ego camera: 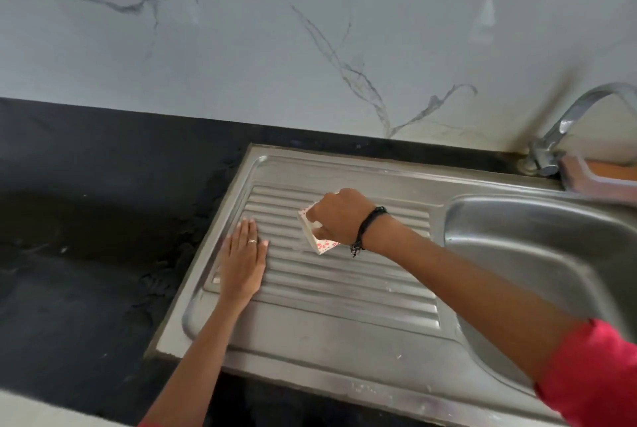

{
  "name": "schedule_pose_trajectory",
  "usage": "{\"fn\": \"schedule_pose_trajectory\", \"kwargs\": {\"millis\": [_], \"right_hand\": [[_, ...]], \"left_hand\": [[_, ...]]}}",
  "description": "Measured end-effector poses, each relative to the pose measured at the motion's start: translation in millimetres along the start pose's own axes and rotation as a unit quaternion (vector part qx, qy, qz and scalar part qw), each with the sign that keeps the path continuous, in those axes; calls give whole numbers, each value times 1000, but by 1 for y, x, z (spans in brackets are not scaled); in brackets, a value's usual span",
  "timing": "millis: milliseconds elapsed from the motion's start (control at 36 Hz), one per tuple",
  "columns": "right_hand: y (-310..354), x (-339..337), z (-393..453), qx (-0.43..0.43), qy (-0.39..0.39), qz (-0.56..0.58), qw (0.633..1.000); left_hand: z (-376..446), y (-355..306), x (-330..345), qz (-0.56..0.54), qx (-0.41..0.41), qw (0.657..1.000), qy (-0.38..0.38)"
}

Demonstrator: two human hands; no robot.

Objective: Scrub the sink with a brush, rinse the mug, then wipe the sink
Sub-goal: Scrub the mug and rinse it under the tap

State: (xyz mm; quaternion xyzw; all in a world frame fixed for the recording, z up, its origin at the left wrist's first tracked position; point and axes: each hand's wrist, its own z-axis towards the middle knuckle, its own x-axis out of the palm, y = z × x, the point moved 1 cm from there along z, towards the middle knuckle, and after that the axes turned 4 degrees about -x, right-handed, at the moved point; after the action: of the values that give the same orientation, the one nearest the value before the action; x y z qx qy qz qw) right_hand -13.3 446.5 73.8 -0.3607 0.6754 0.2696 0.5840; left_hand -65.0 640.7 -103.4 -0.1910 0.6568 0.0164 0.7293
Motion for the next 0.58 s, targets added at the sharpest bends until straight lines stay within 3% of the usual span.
{"fn": "schedule_pose_trajectory", "kwargs": {"millis": [167,333,472,583], "right_hand": [[-9,-10,-12,4,16,-7,1000],[-49,-9,-37,132,-39,166,976],[-80,8,-70,218,-172,353,893],[-91,29,-98,314,-251,429,809]], "left_hand": [[-18,-45,10,-7,52,998,25],[-44,-106,31,-55,162,982,78],[-29,-91,11,-93,130,984,74],[3,-37,10,-63,26,998,8]]}}
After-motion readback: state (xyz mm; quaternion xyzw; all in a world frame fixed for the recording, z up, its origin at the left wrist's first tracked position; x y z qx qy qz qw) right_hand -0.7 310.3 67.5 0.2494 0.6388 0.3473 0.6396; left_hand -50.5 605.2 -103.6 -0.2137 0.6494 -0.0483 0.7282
